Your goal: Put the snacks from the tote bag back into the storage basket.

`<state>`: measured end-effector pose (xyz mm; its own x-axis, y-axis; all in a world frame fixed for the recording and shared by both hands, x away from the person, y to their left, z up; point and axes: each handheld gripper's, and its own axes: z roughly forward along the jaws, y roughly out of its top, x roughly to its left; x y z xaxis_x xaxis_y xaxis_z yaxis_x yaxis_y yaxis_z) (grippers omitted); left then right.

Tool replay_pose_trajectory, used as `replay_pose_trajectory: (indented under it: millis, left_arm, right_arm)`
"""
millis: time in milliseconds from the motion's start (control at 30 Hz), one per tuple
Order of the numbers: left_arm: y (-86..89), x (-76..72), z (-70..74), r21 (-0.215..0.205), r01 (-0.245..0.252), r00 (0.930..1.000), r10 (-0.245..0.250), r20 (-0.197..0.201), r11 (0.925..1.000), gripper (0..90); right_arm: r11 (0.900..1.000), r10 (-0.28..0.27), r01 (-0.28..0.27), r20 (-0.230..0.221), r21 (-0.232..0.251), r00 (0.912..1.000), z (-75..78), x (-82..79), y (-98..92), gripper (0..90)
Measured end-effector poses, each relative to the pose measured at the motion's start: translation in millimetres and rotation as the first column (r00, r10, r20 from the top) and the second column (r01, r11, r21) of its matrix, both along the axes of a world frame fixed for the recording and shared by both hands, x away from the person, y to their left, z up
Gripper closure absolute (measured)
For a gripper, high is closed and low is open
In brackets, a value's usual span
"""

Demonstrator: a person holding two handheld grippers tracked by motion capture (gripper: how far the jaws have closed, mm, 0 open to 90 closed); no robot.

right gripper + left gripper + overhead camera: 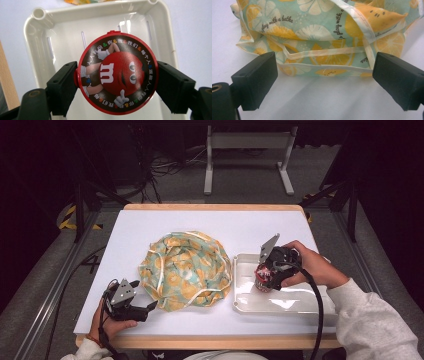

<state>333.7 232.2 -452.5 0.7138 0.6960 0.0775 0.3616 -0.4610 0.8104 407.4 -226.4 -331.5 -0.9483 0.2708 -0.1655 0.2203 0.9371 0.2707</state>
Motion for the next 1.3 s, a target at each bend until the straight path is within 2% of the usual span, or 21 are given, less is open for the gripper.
replay_pose_trajectory:
  millis: [633,767,1000,1133,1267,1300]
  left_arm:
    - [-1.0,0.4,-0.5,0.003,0.002,1.0,-0.002,-0.004,1.0,6.7]
    - [-1.0,0.5,-0.8,0.001,0.004,1.0,-0.004,-0.006,1.0,6.7]
    - [-1.2,0.5,-0.9,-0.002,0.007,0.9999,-0.007,-0.009,1.0,6.7]
    - [-1.4,0.8,-0.7,-0.001,0.012,0.9999,-0.012,-0.011,0.9999,6.7]
    - [-1.1,0.8,-0.9,-0.003,0.009,0.9999,-0.009,-0.009,1.0,6.6]
    - [-1.0,0.7,-1.0,-0.005,0.009,0.9999,-0.009,-0.011,1.0,6.6]
  right_arm:
    - [0.997,-0.055,0.054,-0.028,-0.057,0.9981,-24.5,6.9,-24.1,23.7]
    - [0.997,-0.061,0.059,-0.035,-0.046,0.9975,-25.1,7.2,-27.1,23.7]
    - [0.997,-0.079,0.079,-0.017,-0.023,0.9967,-26.9,4.0,-30.5,23.3]
    - [0.996,-0.074,0.075,0.015,-0.047,0.9971,-25.4,1.4,-30.1,23.0]
    - [0.995,-0.089,0.09,0.019,-0.048,0.9959,-25.2,0.9,-31.2,22.2]
    - [0.996,-0.076,0.078,0.031,-0.051,0.9966,-24.9,1.3,-32.0,22.2]
